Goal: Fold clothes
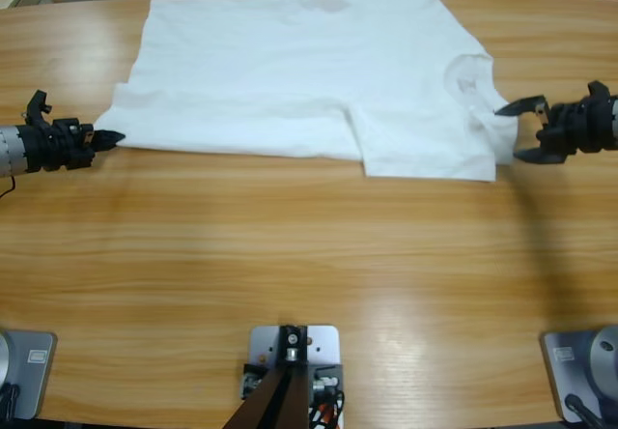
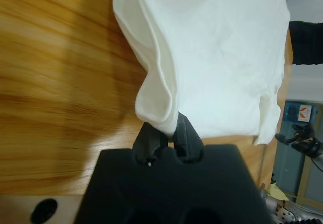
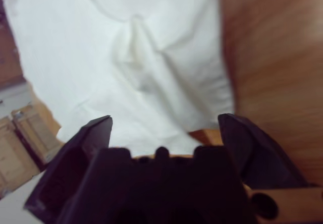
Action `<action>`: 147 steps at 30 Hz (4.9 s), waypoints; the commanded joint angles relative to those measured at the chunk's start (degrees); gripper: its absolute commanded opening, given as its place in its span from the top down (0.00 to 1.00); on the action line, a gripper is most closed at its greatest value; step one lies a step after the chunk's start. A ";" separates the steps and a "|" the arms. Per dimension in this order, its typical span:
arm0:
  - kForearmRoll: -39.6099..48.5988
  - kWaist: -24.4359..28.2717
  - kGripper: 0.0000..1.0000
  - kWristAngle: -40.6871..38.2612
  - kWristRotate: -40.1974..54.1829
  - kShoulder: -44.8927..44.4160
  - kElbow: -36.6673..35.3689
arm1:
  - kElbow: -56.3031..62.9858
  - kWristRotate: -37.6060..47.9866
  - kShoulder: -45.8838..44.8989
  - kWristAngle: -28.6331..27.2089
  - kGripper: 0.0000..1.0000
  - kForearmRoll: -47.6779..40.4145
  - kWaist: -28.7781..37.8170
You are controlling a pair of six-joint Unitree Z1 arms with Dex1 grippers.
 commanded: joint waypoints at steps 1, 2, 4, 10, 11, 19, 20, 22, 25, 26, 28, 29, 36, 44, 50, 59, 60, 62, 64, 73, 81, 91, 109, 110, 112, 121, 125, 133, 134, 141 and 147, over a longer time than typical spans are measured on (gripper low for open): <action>-0.72 0.71 1.00 -1.68 0.78 1.82 1.12 | 3.02 0.09 0.68 -2.00 0.14 -1.26 -0.54; -0.72 0.71 1.00 -1.68 0.78 1.80 1.12 | 3.41 -0.20 1.14 -1.95 0.14 -1.91 -0.54; -0.72 0.71 1.00 -1.75 0.78 1.72 1.12 | 3.67 -1.00 2.70 -1.61 0.14 -2.86 -0.54; -0.72 1.08 1.00 -1.93 0.87 1.72 1.20 | 5.90 -1.50 7.36 -0.43 0.15 -8.66 -0.38; -0.72 1.15 1.00 -1.94 0.87 1.72 1.20 | 6.25 -1.50 7.96 -0.31 0.15 -9.35 -0.27; -0.72 1.42 1.00 -2.00 0.96 1.63 1.57 | 6.57 -0.76 10.11 0.27 0.29 -12.07 2.58; -0.72 1.42 1.00 -2.03 0.96 1.58 1.68 | 6.57 -0.65 10.25 0.27 0.39 -12.11 3.05; -0.72 1.43 1.00 -2.19 0.96 1.56 1.84 | 6.57 -0.28 10.56 0.27 0.44 -12.19 4.42; -0.72 1.49 1.00 -2.29 0.87 1.45 1.91 | 6.91 0.12 10.84 0.27 0.56 -12.56 5.84; -0.72 1.47 1.00 -2.35 0.87 1.40 1.91 | 7.06 0.24 10.83 0.27 0.56 -12.69 6.13; -0.72 1.47 1.00 -2.61 0.87 1.31 2.00 | 7.77 0.26 10.86 0.27 0.57 -13.27 6.21; -0.72 1.50 1.00 -2.73 0.87 1.24 2.00 | 8.15 0.26 10.79 0.27 0.60 -13.51 6.23; -0.72 1.71 1.00 -3.03 0.52 0.12 2.79 | 9.61 -0.18 10.42 0.13 1.00 -14.90 6.20; -0.54 5.55 1.00 -2.82 -0.89 -4.61 4.19 | 9.74 -0.58 4.87 2.26 1.00 -13.30 6.21; 0.23 7.97 1.00 -3.61 -1.94 -6.65 4.16 | 10.58 -2.29 -0.69 2.89 1.00 -6.24 6.20; 0.28 5.85 1.00 -2.31 -5.95 -9.60 10.24 | 14.24 -1.30 -5.12 3.08 1.00 -3.44 6.23; 0.25 5.77 1.00 -2.05 -7.06 -9.71 10.82 | 14.38 -0.97 -5.66 3.01 1.00 -2.88 6.32; 0.25 5.16 1.00 -1.85 -8.08 -9.88 11.72 | 14.41 -0.55 -6.98 2.63 1.00 -1.37 6.50; 0.44 3.38 1.00 -0.62 -10.57 -12.10 11.93 | 14.55 -0.06 -8.32 2.05 1.00 0.20 6.58; 5.82 -10.17 1.00 7.41 -19.08 -23.30 13.40 | 14.92 1.05 -15.33 1.08 1.00 6.90 7.00; 31.25 -9.08 1.00 13.46 -13.81 -29.26 2.21 | 14.82 1.02 -15.08 3.61 1.00 7.58 7.29; 52.21 -12.93 1.00 16.76 -10.48 -26.41 -9.50 | 14.22 1.18 -12.62 7.02 1.00 8.78 7.29; 60.19 -13.65 1.00 18.89 -11.06 -24.30 -13.91 | 14.13 1.91 -11.94 5.93 1.00 10.11 7.29; 61.67 -13.61 1.00 18.85 -11.68 -24.97 -14.79 | 14.13 2.04 -11.89 6.07 1.00 10.15 7.29; 63.88 -13.61 1.00 18.78 -12.65 -25.41 -16.16 | 14.13 2.19 -11.99 6.11 1.00 10.34 7.29; 68.40 -17.80 1.00 18.59 -20.22 -28.10 -18.57 | 13.69 2.44 -12.32 6.44 1.00 12.01 7.29; 68.71 -20.98 1.00 18.80 -21.73 -29.50 -18.32 | 13.57 2.37 -12.03 6.51 1.00 11.98 7.29; 71.68 -19.27 0.04 19.84 -21.22 -30.42 -20.15 | 12.55 2.37 -10.48 7.37 0.71 11.62 7.29; 72.46 -18.78 0.01 20.07 -20.82 -30.63 -20.43 | 12.50 2.37 -10.13 7.46 0.49 11.62 7.29; 74.51 -14.84 0.00 20.68 -18.99 -33.97 -20.33 | 12.07 2.55 -10.65 7.00 0.00 11.66 7.29; 73.23 -14.58 0.00 20.73 -16.07 -33.54 -20.36 | 5.41 2.25 -18.93 -0.54 0.00 22.56 7.29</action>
